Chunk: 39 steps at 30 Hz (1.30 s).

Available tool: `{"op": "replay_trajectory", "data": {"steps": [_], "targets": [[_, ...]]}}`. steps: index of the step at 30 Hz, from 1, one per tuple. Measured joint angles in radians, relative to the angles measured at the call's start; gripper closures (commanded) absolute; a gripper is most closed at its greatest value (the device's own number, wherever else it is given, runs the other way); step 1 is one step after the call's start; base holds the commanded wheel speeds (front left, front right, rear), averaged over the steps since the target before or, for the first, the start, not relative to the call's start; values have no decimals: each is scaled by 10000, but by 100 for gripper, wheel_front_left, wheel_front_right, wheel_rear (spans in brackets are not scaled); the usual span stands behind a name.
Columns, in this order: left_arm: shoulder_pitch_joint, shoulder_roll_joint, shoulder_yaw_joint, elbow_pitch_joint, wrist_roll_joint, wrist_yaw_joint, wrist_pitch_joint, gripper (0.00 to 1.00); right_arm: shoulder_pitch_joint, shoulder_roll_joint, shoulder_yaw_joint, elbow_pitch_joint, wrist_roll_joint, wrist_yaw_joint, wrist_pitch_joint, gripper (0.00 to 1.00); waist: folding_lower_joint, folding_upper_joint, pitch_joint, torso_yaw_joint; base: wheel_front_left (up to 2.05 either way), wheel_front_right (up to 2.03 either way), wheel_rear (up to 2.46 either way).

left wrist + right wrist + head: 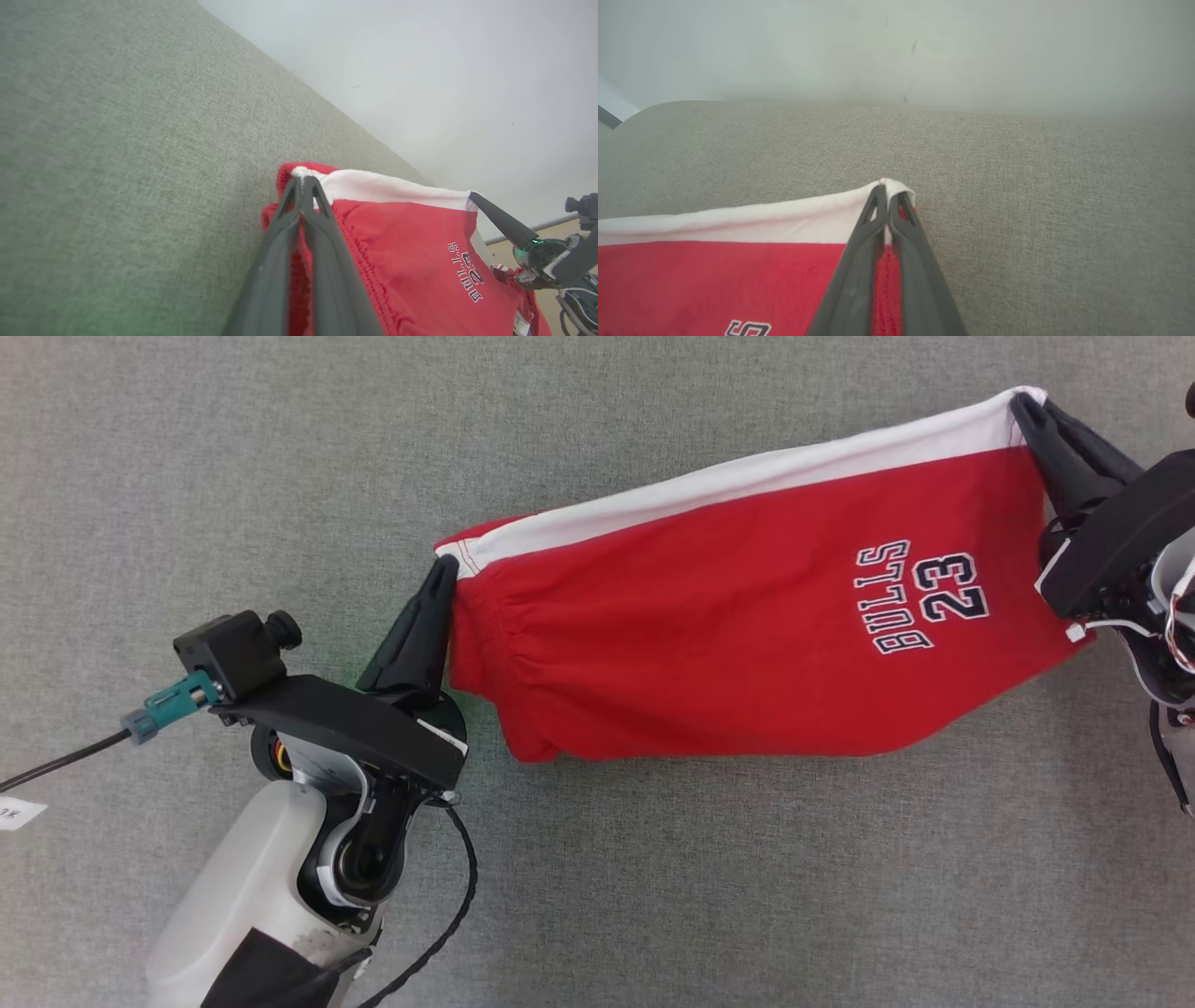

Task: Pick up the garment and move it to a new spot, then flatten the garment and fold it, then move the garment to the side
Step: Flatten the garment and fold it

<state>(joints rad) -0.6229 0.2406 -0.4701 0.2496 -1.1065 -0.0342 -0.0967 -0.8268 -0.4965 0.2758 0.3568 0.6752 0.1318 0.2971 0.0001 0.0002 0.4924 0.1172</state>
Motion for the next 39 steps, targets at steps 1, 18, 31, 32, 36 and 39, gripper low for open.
{"op": "replay_trajectory", "data": {"steps": [1, 18, 31, 32, 36, 39], "targets": [[-21, -6, 8, 77, 36, 31, -86, 0, -48, 59, -44, 128, -12, -2, -36, 0, 0, 0, -18, 1, 0, 0, 0], [1188, 767, 326, 380, 2698, 1051, -1624, 0, 886, -437, -40, 153, 337, -2, 1528, 0, -2, -2, -1032, -105, 0, 0, 0], [4226, -861, 2736, -1371, 6817, 846, -1657, 0, 1984, 397, -1492, 357, -481, 0, 2485, 0, -3, -2, -1726, 142, 0, 0, 0], [4364, -1016, 2872, -1432, 7055, 725, -1657, 0, 2011, 476, -1634, 433, -600, 0, 2529, 0, -3, -2, -1728, 199, 0, 0, 0], [4736, -1434, 3313, -1659, 7935, 393, -1657, 0, 2000, 805, -2322, 769, -1179, 0, 2667, 0, -3, -3, -1687, 433, 0, 0, 0], [4943, -1670, 3557, -1916, 8391, 148, -1657, 0, 1955, 1037, -2660, 920, -1557, 0, 2830, 0, -3, -2, -1607, 609, 0, 0, 0]]}}
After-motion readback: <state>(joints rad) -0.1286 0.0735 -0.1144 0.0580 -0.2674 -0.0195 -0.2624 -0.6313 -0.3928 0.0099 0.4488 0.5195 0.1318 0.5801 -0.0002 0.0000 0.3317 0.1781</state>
